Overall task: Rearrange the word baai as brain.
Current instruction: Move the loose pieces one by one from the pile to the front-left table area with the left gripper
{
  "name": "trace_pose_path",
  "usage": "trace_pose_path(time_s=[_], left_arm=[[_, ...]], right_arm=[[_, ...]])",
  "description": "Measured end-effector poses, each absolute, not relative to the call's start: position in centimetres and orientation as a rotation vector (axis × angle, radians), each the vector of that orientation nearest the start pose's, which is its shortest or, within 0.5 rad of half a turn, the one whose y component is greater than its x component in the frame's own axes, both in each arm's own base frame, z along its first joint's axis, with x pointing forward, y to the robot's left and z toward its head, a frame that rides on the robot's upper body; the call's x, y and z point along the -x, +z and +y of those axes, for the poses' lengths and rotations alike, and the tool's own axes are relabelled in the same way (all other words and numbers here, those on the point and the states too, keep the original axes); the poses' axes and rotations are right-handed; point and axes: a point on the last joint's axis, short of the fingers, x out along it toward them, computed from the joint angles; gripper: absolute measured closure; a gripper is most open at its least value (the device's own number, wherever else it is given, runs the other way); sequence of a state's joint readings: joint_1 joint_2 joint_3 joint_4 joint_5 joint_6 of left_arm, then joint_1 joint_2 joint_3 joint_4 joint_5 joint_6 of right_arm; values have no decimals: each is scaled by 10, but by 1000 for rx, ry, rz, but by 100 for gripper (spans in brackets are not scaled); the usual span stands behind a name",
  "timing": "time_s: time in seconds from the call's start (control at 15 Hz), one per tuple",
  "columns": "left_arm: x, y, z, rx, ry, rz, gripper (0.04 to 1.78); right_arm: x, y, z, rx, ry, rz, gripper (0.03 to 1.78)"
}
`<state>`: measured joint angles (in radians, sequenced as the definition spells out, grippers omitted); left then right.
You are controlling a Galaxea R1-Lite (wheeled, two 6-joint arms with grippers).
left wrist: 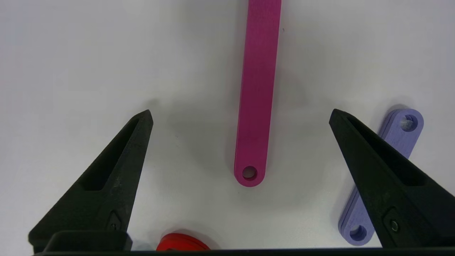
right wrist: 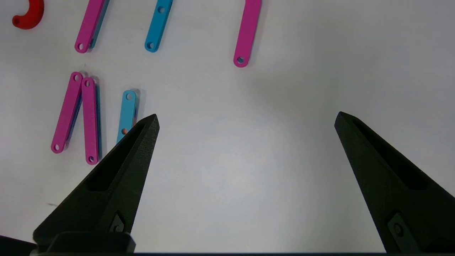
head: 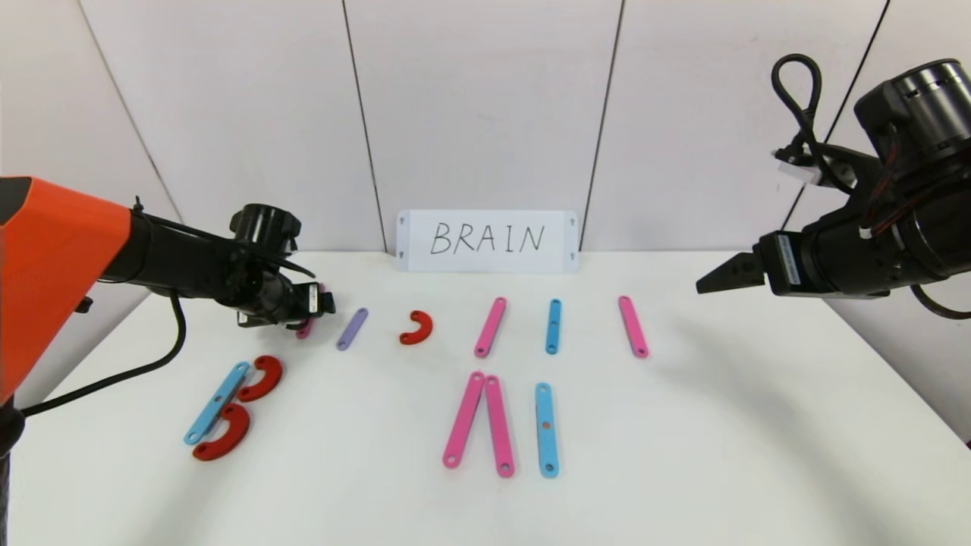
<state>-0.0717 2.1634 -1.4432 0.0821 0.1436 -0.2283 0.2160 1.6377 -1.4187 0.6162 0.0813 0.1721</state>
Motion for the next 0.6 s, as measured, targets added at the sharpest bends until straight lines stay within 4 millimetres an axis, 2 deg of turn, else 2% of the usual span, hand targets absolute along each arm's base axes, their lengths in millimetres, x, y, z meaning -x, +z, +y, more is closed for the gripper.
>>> trace_pose_path(time_s=[0.6], left_arm=[[-426,110,-27,132,156,791,8]], right_arm=[[-269,258,62,-103,210,860,8]])
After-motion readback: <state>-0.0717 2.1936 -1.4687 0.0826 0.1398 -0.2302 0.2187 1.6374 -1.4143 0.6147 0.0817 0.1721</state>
